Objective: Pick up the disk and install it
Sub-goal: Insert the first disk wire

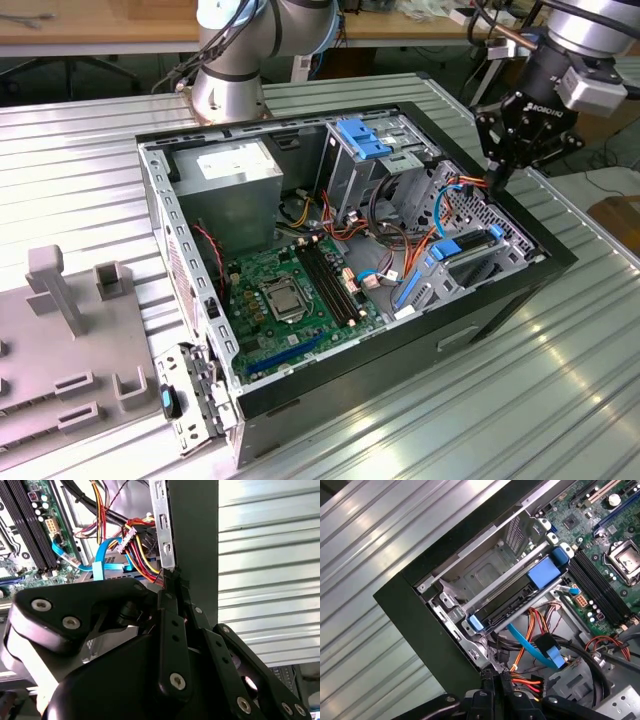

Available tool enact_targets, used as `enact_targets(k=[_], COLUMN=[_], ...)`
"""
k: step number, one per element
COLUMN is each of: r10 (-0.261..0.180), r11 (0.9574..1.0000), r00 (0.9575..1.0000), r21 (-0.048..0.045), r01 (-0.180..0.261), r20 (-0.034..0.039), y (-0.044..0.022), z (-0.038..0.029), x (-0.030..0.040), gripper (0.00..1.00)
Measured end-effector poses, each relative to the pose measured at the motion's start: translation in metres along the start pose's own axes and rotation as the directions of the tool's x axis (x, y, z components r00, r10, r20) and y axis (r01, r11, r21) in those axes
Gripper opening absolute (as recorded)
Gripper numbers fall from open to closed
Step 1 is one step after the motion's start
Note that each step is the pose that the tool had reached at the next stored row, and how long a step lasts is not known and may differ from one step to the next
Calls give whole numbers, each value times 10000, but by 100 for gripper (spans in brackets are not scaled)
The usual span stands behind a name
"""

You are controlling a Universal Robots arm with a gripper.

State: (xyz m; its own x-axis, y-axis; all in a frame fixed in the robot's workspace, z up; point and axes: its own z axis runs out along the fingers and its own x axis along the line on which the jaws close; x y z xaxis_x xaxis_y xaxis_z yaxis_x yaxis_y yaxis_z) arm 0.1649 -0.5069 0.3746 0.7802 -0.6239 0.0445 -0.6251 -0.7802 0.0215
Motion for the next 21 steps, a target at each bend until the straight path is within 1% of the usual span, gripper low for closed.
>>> enact_targets(k=[2,4,6,7,9,11,12,13,14,15,16,17,20,21], r10=[13,119,575,804,1070,1370,1583,1987,2254,2655,2894,2995,3006,3033], r11=[10000,9999,9983,9968,9942,9905,9874,9800,9742,9640,9571,9540,9537,9528], r00=[10000,9999,9983,9968,9943,9906,9874,9801,9743,9641,9572,9541,9537,9529], r21=[-1,-5,-26,-37,-50,-64,-74,-93,-106,-126,-139,-143,-144,-145], r01=[-13,-119,-575,-804,-1070,-1370,-1583,-1987,-2254,-2654,-2893,-2994,-3006,-3032], r20=[1,2,11,15,20,25,28,33,37,41,43,45,46,45], y=[44,59,60,60,60,60,60,60,60,60,60,63,105,112], z=[0,0,-1,-1,0,1,1,2,3,5,7,14,21,22], x=[-45,-62,-64,-65,-65,-65,-65,-65,-65,-65,-65,-65,-85,-92], gripper=[17,17,17,17,17,17,17,17,17,17,17,17,17,17])
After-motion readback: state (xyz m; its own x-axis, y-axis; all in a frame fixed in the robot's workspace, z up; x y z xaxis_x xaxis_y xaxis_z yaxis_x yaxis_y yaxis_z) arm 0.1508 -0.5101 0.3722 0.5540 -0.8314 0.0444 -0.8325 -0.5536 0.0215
